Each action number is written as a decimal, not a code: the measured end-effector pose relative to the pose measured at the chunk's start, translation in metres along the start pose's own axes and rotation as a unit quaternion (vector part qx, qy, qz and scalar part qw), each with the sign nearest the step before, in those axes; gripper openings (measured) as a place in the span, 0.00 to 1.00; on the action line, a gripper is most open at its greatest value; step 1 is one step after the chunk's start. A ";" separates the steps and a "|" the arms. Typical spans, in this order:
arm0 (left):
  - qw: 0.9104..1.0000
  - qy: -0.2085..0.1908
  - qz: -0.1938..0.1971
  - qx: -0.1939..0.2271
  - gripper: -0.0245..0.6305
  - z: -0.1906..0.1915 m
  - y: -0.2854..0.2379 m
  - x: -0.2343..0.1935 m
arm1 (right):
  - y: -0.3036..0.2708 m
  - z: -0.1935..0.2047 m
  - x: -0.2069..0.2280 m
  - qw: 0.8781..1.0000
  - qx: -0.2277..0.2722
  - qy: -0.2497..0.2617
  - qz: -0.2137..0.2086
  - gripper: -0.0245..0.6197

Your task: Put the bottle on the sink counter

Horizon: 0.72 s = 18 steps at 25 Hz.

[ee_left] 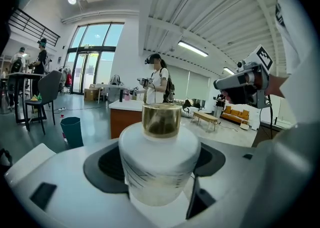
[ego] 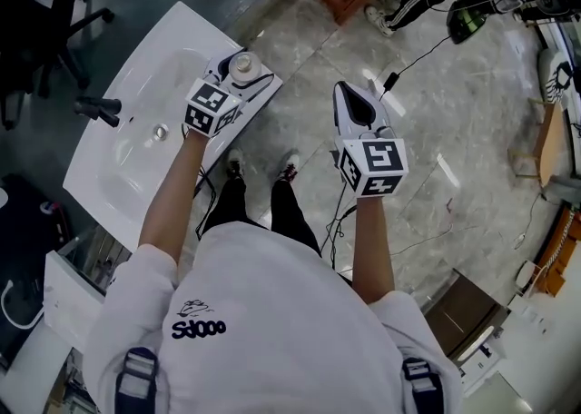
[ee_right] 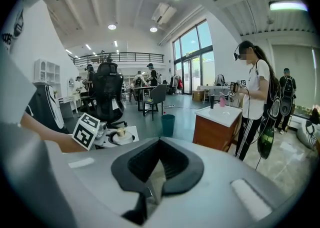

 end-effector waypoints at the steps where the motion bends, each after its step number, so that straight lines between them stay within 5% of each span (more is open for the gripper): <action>1: 1.000 0.002 0.003 -0.001 0.57 0.005 -0.004 0.002 | -0.001 0.002 0.001 1.000 -0.003 -0.002 0.001 0.05; 18: 0.998 0.012 -0.012 -0.067 0.57 0.063 -0.037 0.010 | 0.004 0.027 0.024 0.999 -0.036 -0.026 0.022 0.05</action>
Point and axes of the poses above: the fingertips, and each gripper's own axes: y backward along the fingers, x to its right, z out of its underside, the point moved 9 cm from there along y, backward along the fingers, and after that the axes turned 12 degrees about -y, right-handed, at the moved point
